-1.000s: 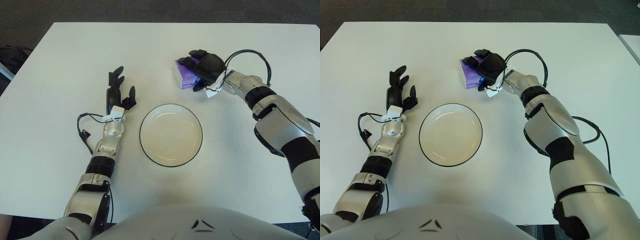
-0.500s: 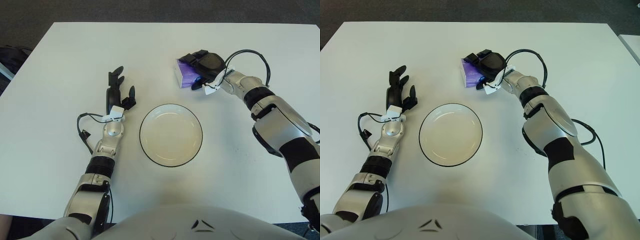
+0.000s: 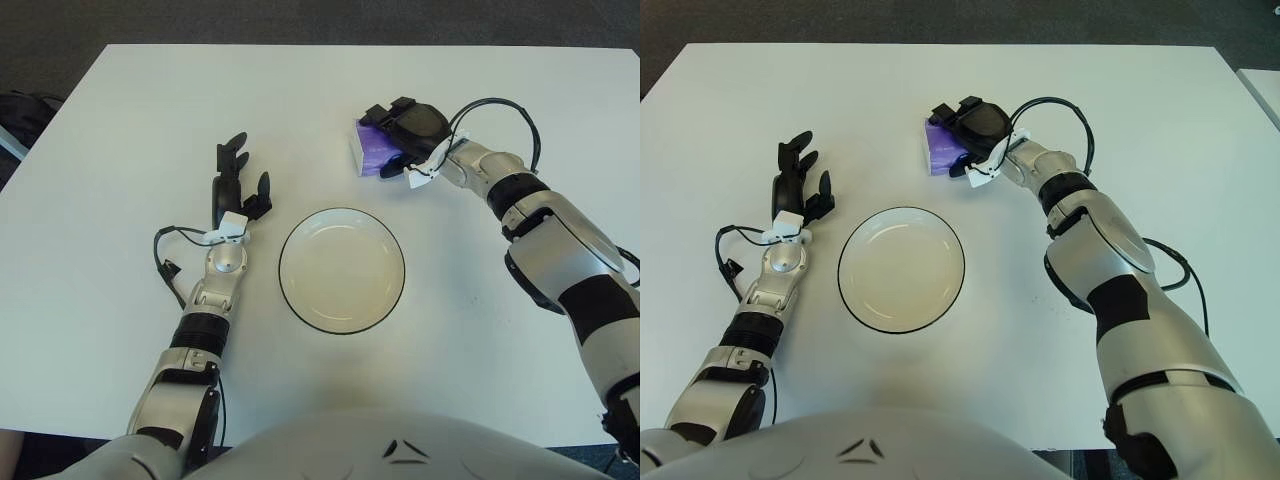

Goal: Put the tissue paper into the plate.

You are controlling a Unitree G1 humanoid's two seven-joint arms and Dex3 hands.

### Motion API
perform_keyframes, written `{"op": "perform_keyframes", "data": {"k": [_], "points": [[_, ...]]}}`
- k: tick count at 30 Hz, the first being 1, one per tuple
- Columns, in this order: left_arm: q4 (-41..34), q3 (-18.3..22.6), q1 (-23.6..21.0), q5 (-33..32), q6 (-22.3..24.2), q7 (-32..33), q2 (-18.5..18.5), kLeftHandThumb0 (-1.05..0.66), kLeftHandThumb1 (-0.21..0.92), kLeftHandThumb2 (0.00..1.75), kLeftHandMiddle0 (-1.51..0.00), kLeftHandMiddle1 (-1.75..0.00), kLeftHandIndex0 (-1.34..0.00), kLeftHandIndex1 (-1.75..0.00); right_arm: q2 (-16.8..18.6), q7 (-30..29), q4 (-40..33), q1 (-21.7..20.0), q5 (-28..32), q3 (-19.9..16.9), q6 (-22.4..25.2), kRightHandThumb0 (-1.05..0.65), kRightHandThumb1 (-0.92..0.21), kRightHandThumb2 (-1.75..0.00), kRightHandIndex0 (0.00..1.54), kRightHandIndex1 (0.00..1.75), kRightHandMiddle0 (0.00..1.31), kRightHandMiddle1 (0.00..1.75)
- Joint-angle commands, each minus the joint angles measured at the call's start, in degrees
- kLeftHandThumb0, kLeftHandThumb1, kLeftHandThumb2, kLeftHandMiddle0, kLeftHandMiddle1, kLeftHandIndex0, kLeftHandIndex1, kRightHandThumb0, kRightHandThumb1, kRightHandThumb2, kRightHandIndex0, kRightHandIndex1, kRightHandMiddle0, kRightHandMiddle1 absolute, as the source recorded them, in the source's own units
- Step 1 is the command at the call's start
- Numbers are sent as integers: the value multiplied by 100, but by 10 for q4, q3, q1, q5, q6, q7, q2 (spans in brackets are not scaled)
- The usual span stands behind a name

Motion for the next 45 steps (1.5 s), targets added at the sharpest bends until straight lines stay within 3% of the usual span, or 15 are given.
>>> {"op": "perform_keyframes", "data": {"k": [1, 8, 15, 23, 33, 45], "points": [[84, -23, 117, 2, -1, -2, -44, -64, 92, 75, -32, -50, 0, -81, -9, 16, 4, 48, 8, -4, -15, -42, -87, -48, 49, 163, 28, 155], [82, -24, 118, 4, -3, 0, -43, -63, 92, 75, -31, -51, 0, -81, -9, 22, 5, 64, 30, -21, -27, -37, -83, -51, 61, 174, 39, 158], [79, -25, 120, 5, -3, 0, -44, -64, 92, 76, -31, -51, 0, -81, -9, 4, 2, 75, 34, -27, -32, -40, -64, -80, 71, 175, 45, 163], [76, -26, 121, 6, 0, 1, -45, -65, 92, 76, -30, -50, 0, -80, -11, -103, -7, 93, 15, -21, -39, -42, -52, -105, 84, 175, 47, 173], [76, -26, 120, 9, 1, 6, -47, -65, 92, 75, -30, -51, 0, -81, -12, -178, -13, 105, 1, -9, -51, -44, -46, -113, 98, 175, 50, 175], [89, -25, 116, 12, -6, 11, -46, -64, 92, 75, -30, -51, 0, -79, -13, -225, -38, 118, 4, -14, -75, -43, -48, -111, 99, 175, 49, 175]]}}
